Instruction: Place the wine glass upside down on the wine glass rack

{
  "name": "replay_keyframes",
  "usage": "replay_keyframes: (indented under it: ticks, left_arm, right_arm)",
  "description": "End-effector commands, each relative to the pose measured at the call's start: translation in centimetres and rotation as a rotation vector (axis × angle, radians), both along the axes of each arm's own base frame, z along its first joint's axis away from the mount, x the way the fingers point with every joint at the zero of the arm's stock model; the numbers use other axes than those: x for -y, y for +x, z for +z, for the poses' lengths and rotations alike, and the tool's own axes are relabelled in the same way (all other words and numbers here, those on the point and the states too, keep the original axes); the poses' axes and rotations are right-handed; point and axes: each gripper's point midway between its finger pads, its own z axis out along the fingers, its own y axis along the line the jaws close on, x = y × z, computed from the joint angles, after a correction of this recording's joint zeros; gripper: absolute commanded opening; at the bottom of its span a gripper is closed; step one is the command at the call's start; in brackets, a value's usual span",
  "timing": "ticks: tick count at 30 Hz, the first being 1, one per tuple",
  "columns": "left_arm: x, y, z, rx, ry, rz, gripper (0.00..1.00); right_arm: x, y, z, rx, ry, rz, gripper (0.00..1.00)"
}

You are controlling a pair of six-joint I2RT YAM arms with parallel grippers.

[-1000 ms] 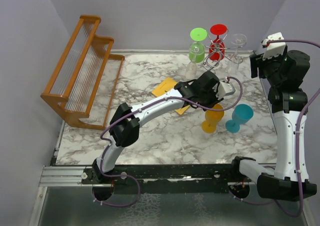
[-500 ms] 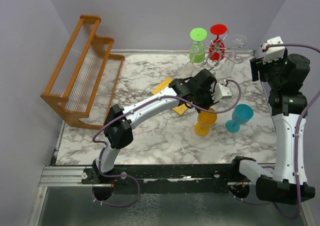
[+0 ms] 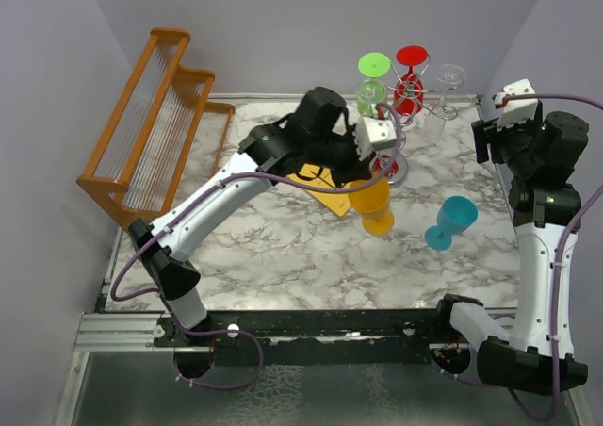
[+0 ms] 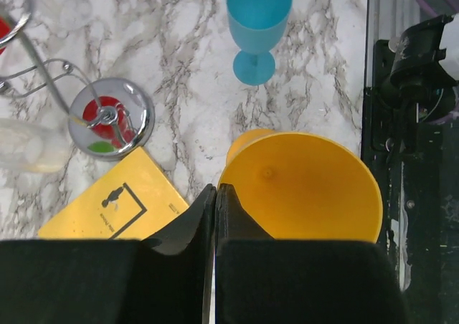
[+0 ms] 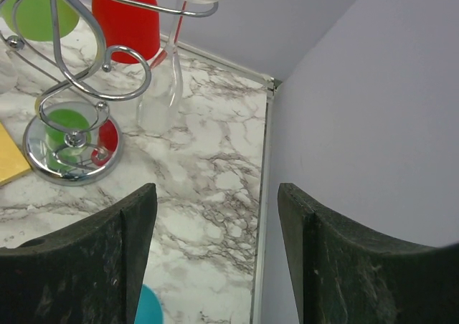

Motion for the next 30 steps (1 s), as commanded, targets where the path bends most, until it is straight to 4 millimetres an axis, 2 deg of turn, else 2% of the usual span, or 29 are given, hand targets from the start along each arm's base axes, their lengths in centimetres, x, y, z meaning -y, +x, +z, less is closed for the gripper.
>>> replay_keyframes:
  ticks: [1,8,13,19,24,30]
  left_arm:
    - [-3.4,-0.1,4.6,-0.106,-0.173,-0.024,0.0]
    - [-7.4,0.1,8.9,-0.181,-0.313,-0.012,0.0]
    - [-9.9,1.0,11.8,-0.217,-0.403,0.022,0.0]
    - [-13.0,2.8,14.3,-0.2,-0.46,0.107,0.0]
    - [-12.9,3.5,17.0,-0.21,-0.52,0.134,0.0]
    - [-12.7,4.9,19.0,-0.208,-0.579,0.19,0.0]
  right_arm:
    - [-0.9,-1.3,-0.3,-0.018,0.05,0.033,0.68]
    - [0.0,-3.4,-1.6,-0.017,0.08,-0.018,0.68]
    - [-1.0,-4.4,-2.3,-0.043,0.157,0.025,0.68]
    - [-0.9,-5.1,-1.3,-0.031,0.195,0.034,0.67]
    - [-1.5,-5.2,-1.2,-0.041,0.212,0.066,0.66]
    - [-3.3,-5.3,-0.8,-0.04,0.256,0.154,0.66]
